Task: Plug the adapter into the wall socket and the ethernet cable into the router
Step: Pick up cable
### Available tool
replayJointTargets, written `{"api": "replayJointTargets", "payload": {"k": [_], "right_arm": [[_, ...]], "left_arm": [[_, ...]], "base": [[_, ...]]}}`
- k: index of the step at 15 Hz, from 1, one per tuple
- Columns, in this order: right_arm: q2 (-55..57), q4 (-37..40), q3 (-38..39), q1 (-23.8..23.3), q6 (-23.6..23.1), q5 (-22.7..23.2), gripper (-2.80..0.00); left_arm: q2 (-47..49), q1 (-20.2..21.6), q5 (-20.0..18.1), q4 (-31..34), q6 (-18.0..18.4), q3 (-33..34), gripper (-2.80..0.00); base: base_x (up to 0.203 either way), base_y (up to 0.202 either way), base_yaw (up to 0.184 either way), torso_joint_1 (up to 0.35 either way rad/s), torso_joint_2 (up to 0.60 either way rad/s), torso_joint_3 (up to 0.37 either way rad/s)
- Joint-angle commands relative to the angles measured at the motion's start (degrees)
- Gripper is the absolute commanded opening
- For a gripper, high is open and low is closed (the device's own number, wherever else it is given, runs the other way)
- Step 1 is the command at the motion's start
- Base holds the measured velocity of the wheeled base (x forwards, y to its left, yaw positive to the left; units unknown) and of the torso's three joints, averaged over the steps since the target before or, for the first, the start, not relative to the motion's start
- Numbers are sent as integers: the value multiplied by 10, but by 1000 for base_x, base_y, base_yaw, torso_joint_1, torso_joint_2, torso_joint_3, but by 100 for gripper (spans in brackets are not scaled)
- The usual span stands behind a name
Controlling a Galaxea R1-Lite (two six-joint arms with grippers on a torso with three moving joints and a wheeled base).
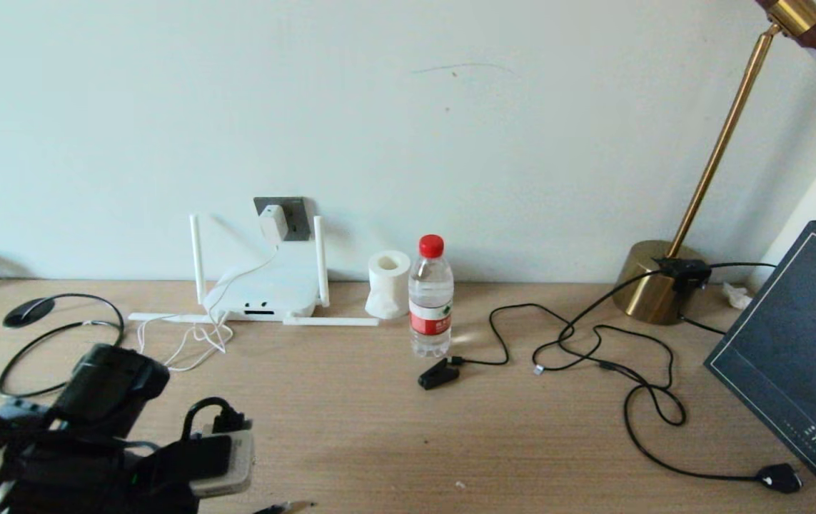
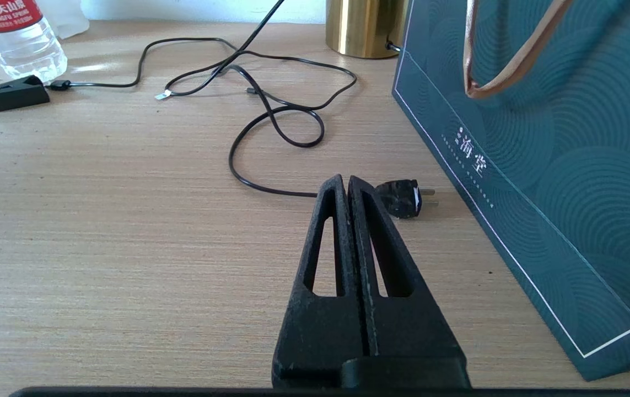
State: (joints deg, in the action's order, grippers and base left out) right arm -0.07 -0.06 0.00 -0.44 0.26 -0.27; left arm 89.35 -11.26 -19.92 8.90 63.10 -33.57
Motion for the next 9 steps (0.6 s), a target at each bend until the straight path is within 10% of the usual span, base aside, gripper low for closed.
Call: {"api": "replayJointTargets", "payload": {"k": [1,9], "right_arm": [[1,0,0,0,0,0,-280],[1,0,0,0,0,0,-280]], "left_arm": [[24,-31,0,1,-32,-13,0],[38,-32,15,5,-34,-18,0]], "base": [[0,0,0,0,0,0],[0,0,0,0,0,0]]}}
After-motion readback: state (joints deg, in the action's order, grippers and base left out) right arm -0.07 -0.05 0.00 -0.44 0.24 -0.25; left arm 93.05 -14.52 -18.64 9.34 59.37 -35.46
